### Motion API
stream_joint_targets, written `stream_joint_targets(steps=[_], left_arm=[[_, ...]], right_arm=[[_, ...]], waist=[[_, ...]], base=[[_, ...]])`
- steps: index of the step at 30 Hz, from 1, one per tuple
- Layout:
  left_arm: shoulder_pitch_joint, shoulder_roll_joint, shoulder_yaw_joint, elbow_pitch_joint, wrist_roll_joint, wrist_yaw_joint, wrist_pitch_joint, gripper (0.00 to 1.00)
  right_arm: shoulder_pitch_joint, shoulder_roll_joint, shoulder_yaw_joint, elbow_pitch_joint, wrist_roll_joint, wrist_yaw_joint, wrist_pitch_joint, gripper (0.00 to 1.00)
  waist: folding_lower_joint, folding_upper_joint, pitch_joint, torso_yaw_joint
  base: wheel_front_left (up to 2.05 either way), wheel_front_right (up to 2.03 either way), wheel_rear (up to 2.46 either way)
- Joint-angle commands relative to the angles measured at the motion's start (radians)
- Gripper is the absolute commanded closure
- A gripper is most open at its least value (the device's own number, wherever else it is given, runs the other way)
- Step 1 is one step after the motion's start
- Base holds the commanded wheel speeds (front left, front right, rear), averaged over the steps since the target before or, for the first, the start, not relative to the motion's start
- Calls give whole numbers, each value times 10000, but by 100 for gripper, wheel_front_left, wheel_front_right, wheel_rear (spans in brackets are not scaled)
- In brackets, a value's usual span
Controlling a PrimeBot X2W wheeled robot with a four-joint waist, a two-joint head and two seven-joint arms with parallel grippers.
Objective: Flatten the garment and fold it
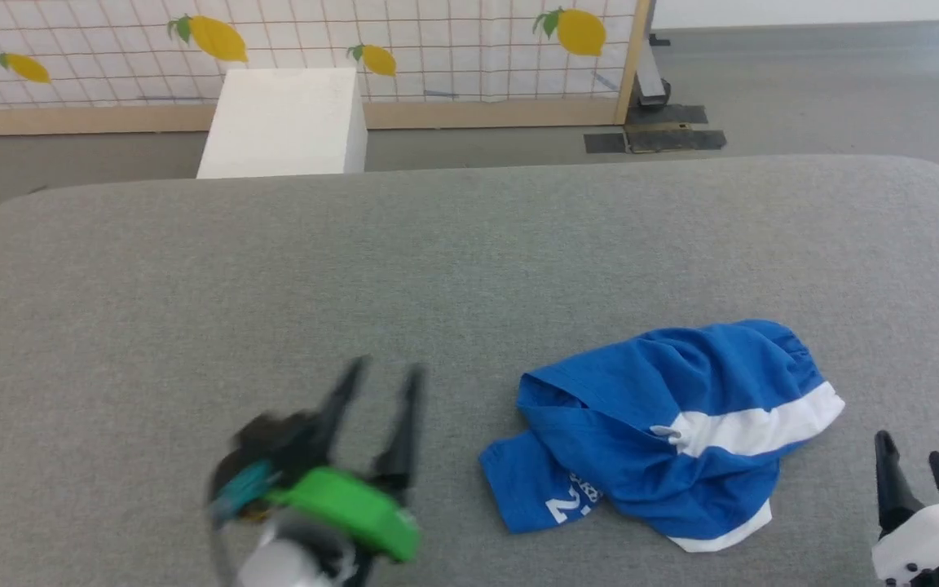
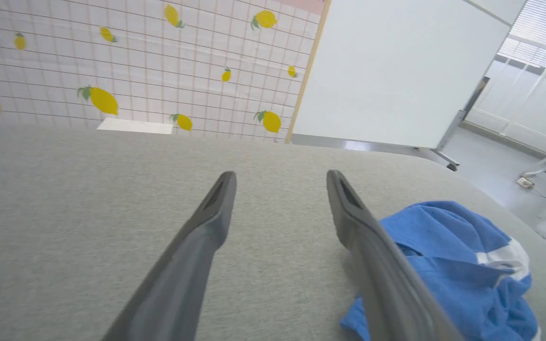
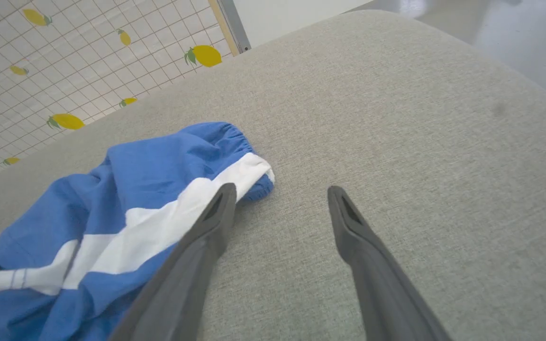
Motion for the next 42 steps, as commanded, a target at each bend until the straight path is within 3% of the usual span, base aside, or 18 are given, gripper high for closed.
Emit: stream_joint_targets(steps=[1,4,9,12,15,17,18,23,27,31,36,38,41,42], left_arm=[[-561,189,-461,-38,-225,-66,368,0],[-1337,549,-1613,308,-853,-66,2321,0],[-1692,787,-2269,827,-1700,-46,5833,0],[-1594,1117,-2625,724,-1780,-46,6828,0],[-1450,1129,-2683,728,-1982,-49,6945,0],[-1438,1157,-2741,793,-1983,-50,6908,49],[-1426,1109,-2678,808,-2049,-46,6767,100],[-1529,1050,-2519,864,-2269,-46,6373,100],[-1646,1084,-1777,733,-2594,213,5724,100],[-1532,1401,-699,396,-2965,758,5187,100],[-521,2025,744,365,-3450,1760,4935,100],[21,2115,1195,588,-3725,2130,4988,100],[632,2037,1504,998,-4149,2334,5162,100],[783,1986,1533,1089,-4282,2296,5206,56]], right_arm=[[-201,13,-68,-3,-91,-15,-36,0],[-339,13,-97,61,-150,-15,-8,0],[-397,13,260,302,95,-15,-149,0],[-403,13,398,499,181,-15,-396,0],[-402,13,437,603,228,-15,-574,0],[-400,13,454,684,228,-15,-657,0],[-411,13,475,728,229,-15,-695,0],[-510,13,673,897,226,-15,-842,0],[-596,13,864,1028,252,-15,-874,0],[-668,13,960,1100,161,-15,-855,0],[-676,13,1043,1161,129,-15,-806,0],[-661,13,1063,1187,125,-15,-801,0],[-622,13,1134,1235,136,-15,-780,0],[-616,13,1165,1257,143,-15,-778,0]], waist=[[0,-1,114,-165],[0,-1,235,-450],[0,-1,493,-973],[0,-1,747,-1276],[0,-1,886,-1340],[0,-1,936,-1333],[0,-1,962,-1314],[0,-1,916,-1002],[0,-1,782,-670],[0,-1,651,-348],[0,-1,461,-26],[0,-1,394,79],[0,-1,320,204],[0,-1,288,235]], base=[[0,0,0],[0,0,0],[0,0,0],[0,0,0],[0,0,0],[0,0,0],[0,0,0],[0,0,0],[0,0,0],[0,0,0],[0,0,0],[0,0,0],[0,0,0],[0,0,0]])
